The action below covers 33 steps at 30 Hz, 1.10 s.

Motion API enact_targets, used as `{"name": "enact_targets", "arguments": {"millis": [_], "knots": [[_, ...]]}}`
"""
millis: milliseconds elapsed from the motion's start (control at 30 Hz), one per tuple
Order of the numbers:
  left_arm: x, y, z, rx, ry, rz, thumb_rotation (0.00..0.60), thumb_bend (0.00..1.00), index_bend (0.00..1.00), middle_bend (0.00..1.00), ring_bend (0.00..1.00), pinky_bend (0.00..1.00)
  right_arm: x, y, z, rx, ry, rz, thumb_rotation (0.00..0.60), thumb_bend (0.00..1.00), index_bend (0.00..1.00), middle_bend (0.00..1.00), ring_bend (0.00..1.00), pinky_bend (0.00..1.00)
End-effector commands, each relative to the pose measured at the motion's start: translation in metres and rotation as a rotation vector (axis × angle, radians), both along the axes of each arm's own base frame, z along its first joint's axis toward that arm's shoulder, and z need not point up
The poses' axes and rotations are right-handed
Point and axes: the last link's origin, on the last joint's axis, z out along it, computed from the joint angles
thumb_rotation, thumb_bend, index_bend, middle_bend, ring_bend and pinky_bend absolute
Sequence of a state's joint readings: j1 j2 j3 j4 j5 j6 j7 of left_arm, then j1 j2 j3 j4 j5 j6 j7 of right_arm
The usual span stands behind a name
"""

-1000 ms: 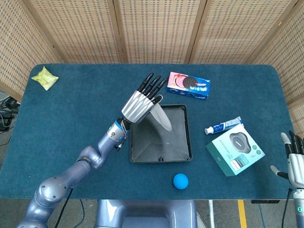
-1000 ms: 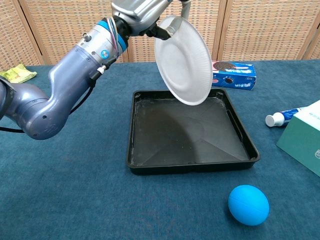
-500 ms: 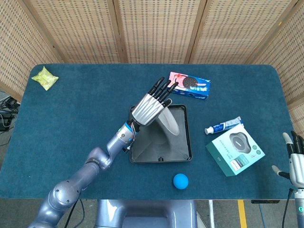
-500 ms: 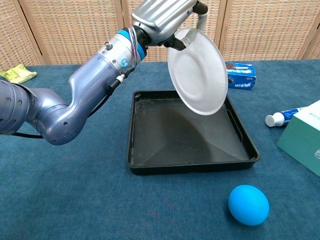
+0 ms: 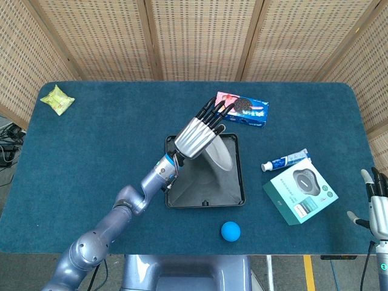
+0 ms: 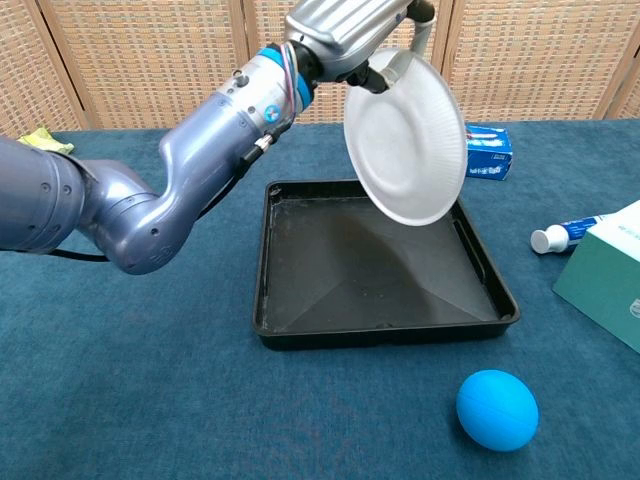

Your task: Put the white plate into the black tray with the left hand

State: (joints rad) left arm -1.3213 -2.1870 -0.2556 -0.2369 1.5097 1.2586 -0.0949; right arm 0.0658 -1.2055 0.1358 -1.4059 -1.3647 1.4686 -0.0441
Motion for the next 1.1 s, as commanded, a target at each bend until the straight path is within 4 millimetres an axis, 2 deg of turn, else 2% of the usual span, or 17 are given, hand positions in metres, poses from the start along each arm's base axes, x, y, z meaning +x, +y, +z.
{"name": "enact_targets", "arguments": {"millis": [33,167,233,333,467,600,833,1100], "knots": [[0.009,-0.001,-0.003,-0.013,-0.012,-0.001,0.6,0.53,0.66,0.0,0.0,0.0,-0.002,0.0,-0.001,0.004,0.002,-0.008,0.6,0.17,0.06,0.0,0.0,0.0],[-0.001,-0.008,-0.012,-0.032,0.022,-0.014,0.6,0.49,0.59,0.0,0.0,0.0,-0.004,0.0,-0.002,0.009,0.003,-0.016,0.6,0.17,0.06,0.0,0.0,0.0],[-0.012,-0.011,-0.018,-0.05,0.057,-0.016,0.6,0.38,0.5,0.0,0.0,0.0,-0.004,0.001,-0.001,0.007,0.004,-0.012,0.6,0.17,0.06,0.0,0.0,0.0],[-0.043,-0.012,-0.02,-0.114,0.144,-0.027,0.6,0.15,0.28,0.0,0.0,0.0,-0.001,0.002,0.0,0.0,0.0,0.003,0.6,0.17,0.06,0.0,0.0,0.0],[-0.063,-0.008,-0.005,-0.153,0.14,-0.043,0.6,0.02,0.13,0.0,0.0,0.0,0.002,0.002,-0.002,0.004,-0.002,0.016,0.6,0.17,0.06,0.0,0.0,0.0],[-0.071,-0.005,0.008,-0.158,0.123,-0.056,0.6,0.0,0.07,0.0,0.0,0.0,0.005,0.003,-0.004,0.009,-0.001,0.026,0.6,0.17,0.06,0.0,0.0,0.0],[-0.085,-0.006,0.03,-0.167,0.094,-0.08,0.6,0.0,0.04,0.0,0.0,0.0,0.01,0.003,-0.01,0.033,0.005,0.045,0.6,0.17,0.06,0.0,0.0,0.0],[-0.121,-0.011,0.045,-0.266,0.249,-0.071,0.6,0.0,0.0,0.0,0.0,0.0,0.015,0.004,-0.015,0.047,0.01,0.061,0.6,0.17,0.06,0.0,0.0,0.0]]}}
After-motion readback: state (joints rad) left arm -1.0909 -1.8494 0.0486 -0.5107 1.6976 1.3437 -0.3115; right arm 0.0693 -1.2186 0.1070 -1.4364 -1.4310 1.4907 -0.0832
